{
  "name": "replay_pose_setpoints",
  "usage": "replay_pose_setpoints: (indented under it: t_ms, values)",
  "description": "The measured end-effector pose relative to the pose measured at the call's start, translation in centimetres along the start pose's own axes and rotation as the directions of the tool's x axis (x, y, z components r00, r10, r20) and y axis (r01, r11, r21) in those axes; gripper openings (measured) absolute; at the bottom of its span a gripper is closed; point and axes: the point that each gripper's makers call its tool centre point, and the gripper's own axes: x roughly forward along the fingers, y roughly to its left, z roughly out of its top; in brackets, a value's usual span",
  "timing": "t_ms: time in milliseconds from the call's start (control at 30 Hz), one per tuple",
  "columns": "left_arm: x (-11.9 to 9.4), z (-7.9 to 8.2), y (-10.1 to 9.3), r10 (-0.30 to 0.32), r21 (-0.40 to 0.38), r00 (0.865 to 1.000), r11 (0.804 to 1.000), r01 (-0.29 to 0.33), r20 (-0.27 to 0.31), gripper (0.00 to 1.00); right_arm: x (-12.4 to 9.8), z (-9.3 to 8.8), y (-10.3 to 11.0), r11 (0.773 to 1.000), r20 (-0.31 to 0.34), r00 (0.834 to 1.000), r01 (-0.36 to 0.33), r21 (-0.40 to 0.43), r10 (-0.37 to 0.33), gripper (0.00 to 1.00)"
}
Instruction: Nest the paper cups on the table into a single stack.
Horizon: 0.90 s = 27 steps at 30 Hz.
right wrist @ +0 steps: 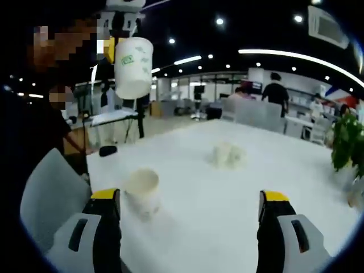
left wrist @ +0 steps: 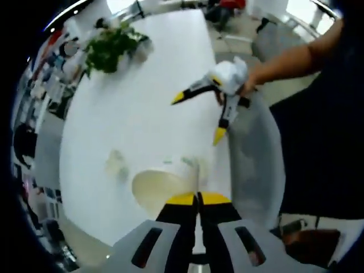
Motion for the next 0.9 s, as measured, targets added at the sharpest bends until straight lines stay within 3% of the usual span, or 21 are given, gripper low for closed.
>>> replay_pose_setpoints:
  t_ms: [100, 167, 200, 300, 500, 733, 900]
  values:
    - [0.3, -0.1, 0.4, 0.010, 0.051, 0.996, 0.999, -0.006, -0.085, 0.00, -0.1, -0.6, 1.0, 1.000, 0.014, 1.000, 0.028, -0.005, -0.028, 1.00]
    - [0.7, -0.1, 0.4, 0.011, 0.061, 0.994, 0.998, -0.004, -0.112, 0.00, -0.1, -0.9, 1.3, 0.995, -0.032, 0.999, 0.007, -0.098, -0.010, 1.00]
    - [1.0, 0.0, 0.3, 0.007, 0.064, 0.992, 0.998, 0.001, -0.123, 0.00, 0.0, 0.5, 0.9, 0.993, 0.029, 0.999, 0.046, -0.111, -0.043, 1.00]
    - [1.7, 0.2, -0.1, -0.007, 0.067, 0.989, 0.998, 0.017, -0.147, 0.00, -0.3, 0.6, 1.0, 0.995, 0.045, 0.998, 0.038, -0.091, -0.034, 1.00]
    - [3.0, 0.2, -0.4, -0.011, 0.065, 0.985, 0.998, 0.022, -0.171, 0.00, -0.9, 1.1, -0.2, 0.993, 0.080, 0.993, 0.089, -0.080, -0.082, 1.00]
    - [3.8, -0.1, -0.2, -0.011, 0.044, 0.984, 0.999, 0.019, -0.178, 0.00, -0.8, 0.9, 0.5, 0.995, 0.074, 0.996, 0.062, -0.081, -0.056, 1.00]
    - [5.7, -0.7, -0.8, -0.035, 0.046, 0.982, 0.998, 0.044, -0.184, 0.00, -0.6, 0.9, 0.8, 0.994, 0.069, 0.997, 0.048, -0.094, -0.041, 1.00]
